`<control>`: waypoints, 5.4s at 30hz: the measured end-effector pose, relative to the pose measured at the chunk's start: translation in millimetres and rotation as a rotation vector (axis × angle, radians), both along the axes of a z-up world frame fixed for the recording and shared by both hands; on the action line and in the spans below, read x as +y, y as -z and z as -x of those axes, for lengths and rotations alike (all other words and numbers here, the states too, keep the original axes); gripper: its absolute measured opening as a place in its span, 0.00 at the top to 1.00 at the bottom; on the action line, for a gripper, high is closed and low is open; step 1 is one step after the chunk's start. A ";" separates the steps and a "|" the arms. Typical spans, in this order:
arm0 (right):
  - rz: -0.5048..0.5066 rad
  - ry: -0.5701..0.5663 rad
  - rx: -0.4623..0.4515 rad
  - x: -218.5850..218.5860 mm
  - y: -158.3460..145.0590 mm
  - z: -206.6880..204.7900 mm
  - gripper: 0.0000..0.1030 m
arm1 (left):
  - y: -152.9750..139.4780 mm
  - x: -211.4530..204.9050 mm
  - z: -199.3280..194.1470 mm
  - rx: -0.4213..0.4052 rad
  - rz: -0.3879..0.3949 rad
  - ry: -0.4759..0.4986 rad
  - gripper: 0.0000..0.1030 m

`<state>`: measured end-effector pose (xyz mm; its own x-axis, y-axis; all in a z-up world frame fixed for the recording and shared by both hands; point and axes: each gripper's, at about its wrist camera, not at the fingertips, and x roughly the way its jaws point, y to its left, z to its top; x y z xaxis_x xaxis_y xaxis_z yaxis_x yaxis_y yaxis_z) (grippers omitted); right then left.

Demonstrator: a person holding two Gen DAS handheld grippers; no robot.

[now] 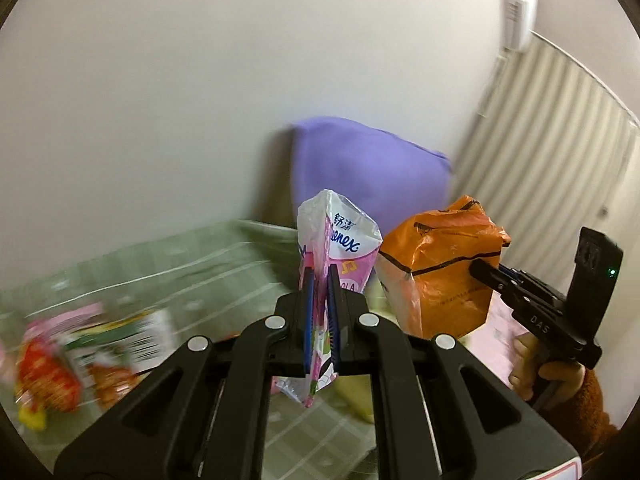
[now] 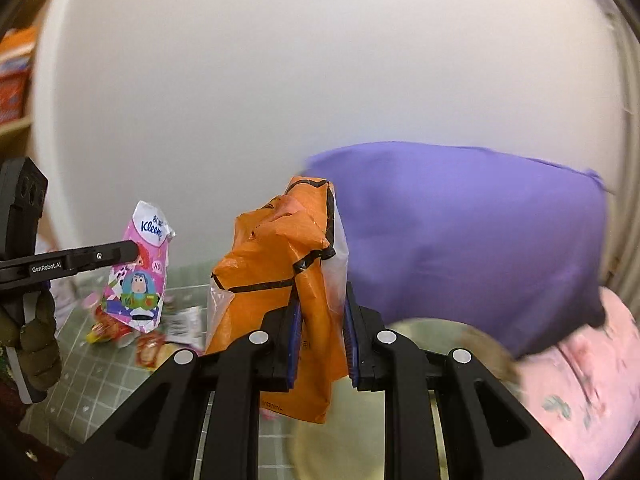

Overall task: Collect trash
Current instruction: 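Lift the pouch and orange bag and carry both toward the yellow bin, then open both tools to drop the pouch and orange bag into the bin, then grasp the red paper cup with left tool while right tool grasps a wrapper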

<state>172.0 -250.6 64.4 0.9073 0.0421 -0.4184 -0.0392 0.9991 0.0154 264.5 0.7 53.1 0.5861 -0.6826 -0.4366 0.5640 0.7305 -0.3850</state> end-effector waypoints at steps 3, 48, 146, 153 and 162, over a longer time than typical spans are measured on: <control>0.010 0.120 -0.023 -34.6 -7.8 25.8 0.82 | -8.8 -40.6 -5.0 -0.011 0.003 0.113 0.94; -0.014 0.244 0.382 -98.0 138.8 -32.7 0.82 | 139.2 -268.3 -51.8 0.133 -0.434 0.541 0.96; 0.093 -0.697 0.482 230.7 231.3 -81.5 0.69 | 126.9 188.7 75.0 0.241 -0.216 -0.680 0.47; 0.025 -0.652 0.470 209.6 214.9 -77.9 0.79 | 128.0 179.0 73.8 0.233 -0.213 -0.629 0.47; -0.010 -0.600 0.396 186.6 181.5 -65.2 0.80 | 123.6 173.6 71.8 0.220 -0.198 -0.614 0.47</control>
<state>237.1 -64.0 -117.1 0.5067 0.4911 -0.7086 -0.5710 0.8070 0.1509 192.8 174.3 -70.6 0.7246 -0.1491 -0.6728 -0.0519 0.9617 -0.2690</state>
